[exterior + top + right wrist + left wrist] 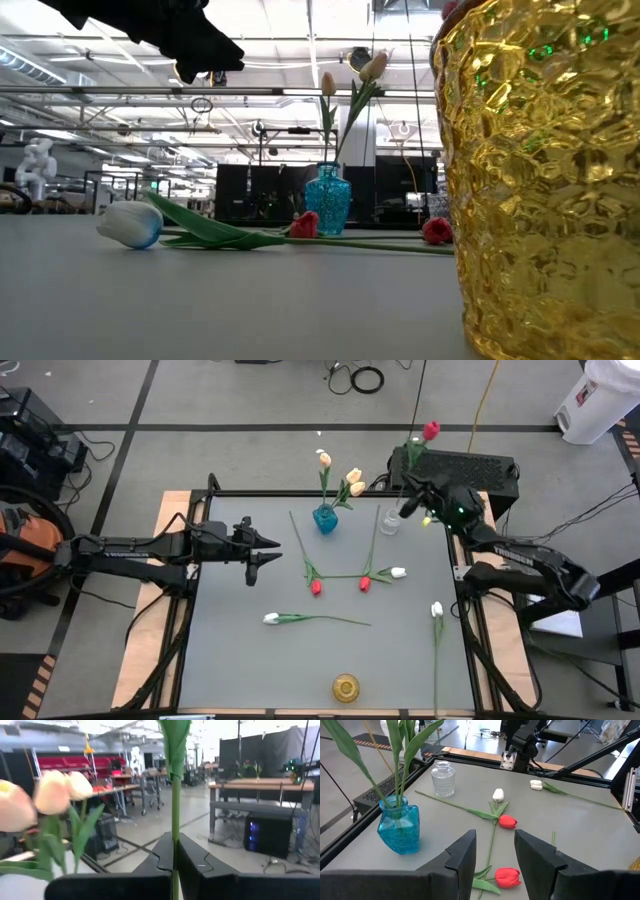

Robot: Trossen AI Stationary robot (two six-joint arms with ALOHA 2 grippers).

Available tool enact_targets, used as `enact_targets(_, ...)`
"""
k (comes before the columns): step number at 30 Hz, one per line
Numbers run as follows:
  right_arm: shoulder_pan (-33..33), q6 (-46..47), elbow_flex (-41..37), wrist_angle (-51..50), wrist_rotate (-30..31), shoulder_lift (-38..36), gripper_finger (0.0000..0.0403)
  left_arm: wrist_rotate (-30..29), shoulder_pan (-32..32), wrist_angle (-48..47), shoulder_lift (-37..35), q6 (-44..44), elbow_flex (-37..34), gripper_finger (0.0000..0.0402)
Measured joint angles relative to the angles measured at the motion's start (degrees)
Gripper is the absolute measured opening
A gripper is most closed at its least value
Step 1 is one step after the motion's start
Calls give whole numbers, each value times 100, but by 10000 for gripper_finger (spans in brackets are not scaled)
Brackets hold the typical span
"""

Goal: Sort flowers into vase by color
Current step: Put the right red flower into the transparent vase

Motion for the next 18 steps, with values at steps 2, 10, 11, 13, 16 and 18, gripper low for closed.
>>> enact_targets(2,48,16,-215,-20,0,-341,0,0,-1,0,0,-2,0,141)
enact_targets(10,324,147,-913,-409,-96,-1469,0,-112,-2,2,0,-151,0,141)
enact_targets(11,356,147,-939,-434,-104,-1558,0,-123,-2,0,0,-151,0,141)
enact_targets(13,386,122,-943,-616,-113,-1701,0,-127,-4,0,0,-156,0,141)
enact_targets(16,405,120,-943,-742,-103,-1743,0,-140,-3,2,2,-264,0,141)
enact_targets(18,406,111,-942,-699,-70,-1737,0,-152,-4,2,24,-291,0,141)
